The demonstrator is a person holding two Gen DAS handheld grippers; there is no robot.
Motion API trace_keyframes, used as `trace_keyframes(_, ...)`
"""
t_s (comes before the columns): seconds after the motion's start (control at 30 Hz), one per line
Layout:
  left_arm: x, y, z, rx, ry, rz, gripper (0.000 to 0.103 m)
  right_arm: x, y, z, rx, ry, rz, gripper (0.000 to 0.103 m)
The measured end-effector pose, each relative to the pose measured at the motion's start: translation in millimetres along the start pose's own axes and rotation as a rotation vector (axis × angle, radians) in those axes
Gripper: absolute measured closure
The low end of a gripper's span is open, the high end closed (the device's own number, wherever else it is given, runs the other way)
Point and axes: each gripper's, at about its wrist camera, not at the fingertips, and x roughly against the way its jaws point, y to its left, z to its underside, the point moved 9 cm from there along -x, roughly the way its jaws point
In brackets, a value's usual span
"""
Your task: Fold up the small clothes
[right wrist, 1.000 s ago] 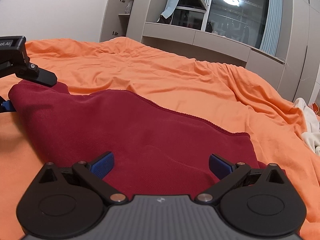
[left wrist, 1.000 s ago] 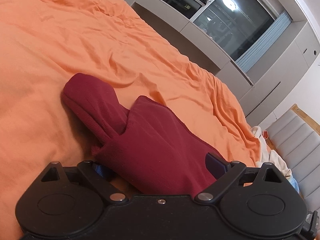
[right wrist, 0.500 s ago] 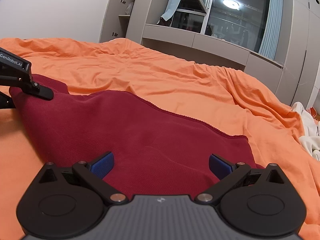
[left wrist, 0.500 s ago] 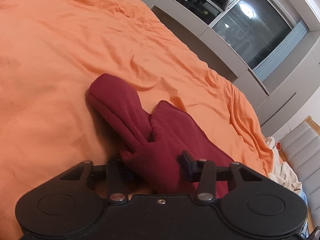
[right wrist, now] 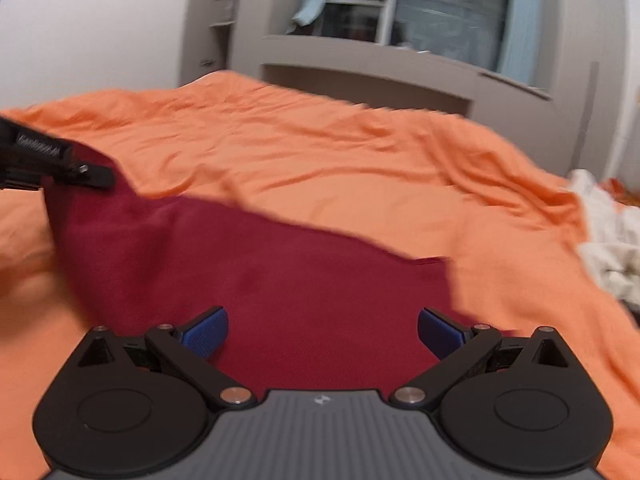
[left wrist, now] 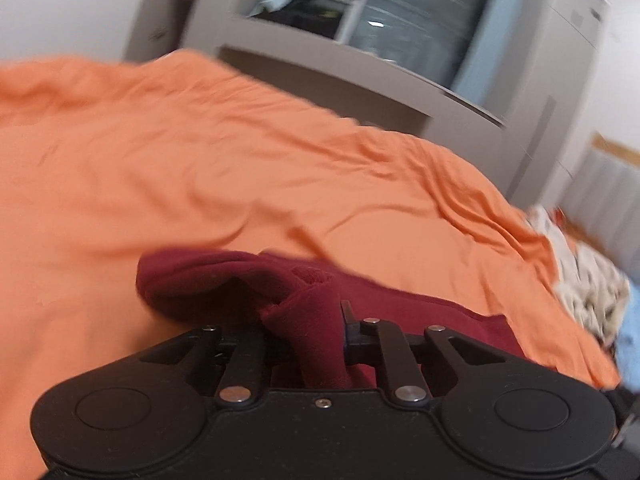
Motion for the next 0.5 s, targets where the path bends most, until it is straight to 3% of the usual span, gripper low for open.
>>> trace_keyframes(0.13,-3.4,-47.8,-21.6,-0.148,-0.008,0.037,0.088,23.2,-74.4,-18.8,-0.119,-0.072,0.132,0.0)
trace_keyframes(0.27,-8.7,-116.5,-26.1,-0.311,0.011,0.129,0.089,40.8,-143.0,-14.6,-0.29,-0.095,0.187,0.0)
trace_keyframes(0.4,-14.8,-188.6,2.7,-0.497,0.091,0.249,0.089,50.5,-192.9,-1.8,-0.414,-0.1,0.243,0.0)
trace_keyframes(0.5,-18.9,-232.5,47.6,-0.645,0.178,0.335,0.089,54.0,-213.4,8.5,-0.469,-0.096,0.246,0.0)
